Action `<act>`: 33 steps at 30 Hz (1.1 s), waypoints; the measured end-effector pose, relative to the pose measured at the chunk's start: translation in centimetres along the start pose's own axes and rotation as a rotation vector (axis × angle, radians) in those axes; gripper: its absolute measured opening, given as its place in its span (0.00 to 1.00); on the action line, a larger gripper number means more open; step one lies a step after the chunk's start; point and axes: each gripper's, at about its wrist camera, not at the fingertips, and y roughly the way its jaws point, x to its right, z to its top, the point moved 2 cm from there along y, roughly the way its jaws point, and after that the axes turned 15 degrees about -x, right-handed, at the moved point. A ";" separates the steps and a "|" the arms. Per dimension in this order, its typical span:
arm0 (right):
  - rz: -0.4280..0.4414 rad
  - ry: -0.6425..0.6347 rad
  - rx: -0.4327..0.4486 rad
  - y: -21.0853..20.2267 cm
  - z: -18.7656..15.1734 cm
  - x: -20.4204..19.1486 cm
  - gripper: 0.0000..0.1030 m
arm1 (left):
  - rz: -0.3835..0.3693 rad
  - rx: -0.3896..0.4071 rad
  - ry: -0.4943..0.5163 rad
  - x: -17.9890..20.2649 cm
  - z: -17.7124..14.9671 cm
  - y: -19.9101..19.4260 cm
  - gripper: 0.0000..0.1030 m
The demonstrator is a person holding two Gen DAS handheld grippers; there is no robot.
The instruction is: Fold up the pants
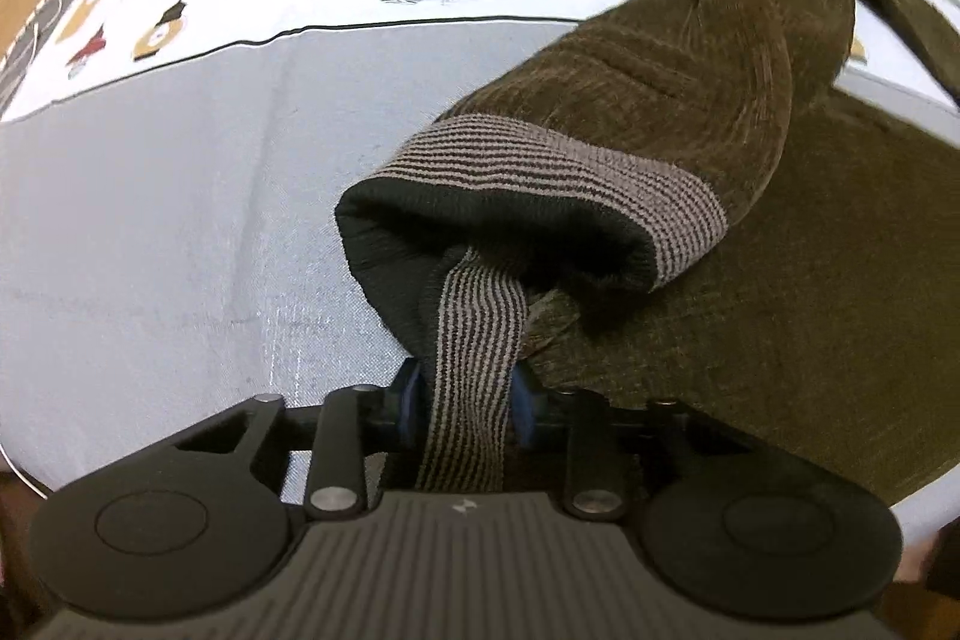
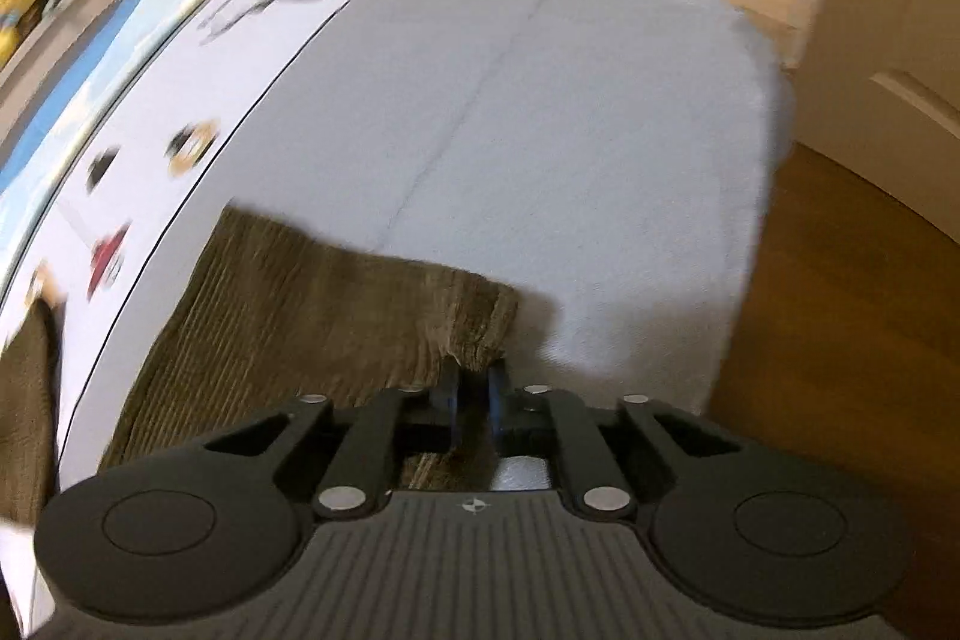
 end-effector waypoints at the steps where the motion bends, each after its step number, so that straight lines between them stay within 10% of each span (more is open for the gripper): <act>1: -0.017 -0.037 0.020 -0.3 -0.2 -0.8 0.18 | 0.002 0.010 -0.009 -0.2 0.0 -0.3 0.44; 6: -0.059 -0.206 0.197 -3.2 -1.2 -5.0 0.34 | 0.067 0.177 0.013 0.6 -0.4 -3.2 0.71; 17: 0.134 -0.428 0.239 -5.7 -4.6 -14.3 0.34 | 0.326 0.331 0.337 6.3 -0.1 -2.9 0.73; 23: 0.197 -0.474 0.233 -6.3 -6.3 -19.2 0.34 | 0.339 0.257 0.292 4.6 -0.6 -2.5 0.73; 28: 0.224 -0.526 0.231 -6.5 -7.7 -22.3 0.34 | 0.211 0.483 0.191 2.7 -1.1 -6.3 0.73; 33: 0.232 -0.612 0.323 -7.5 -9.9 -25.6 0.34 | 0.133 0.462 0.393 6.3 -1.3 -5.3 0.73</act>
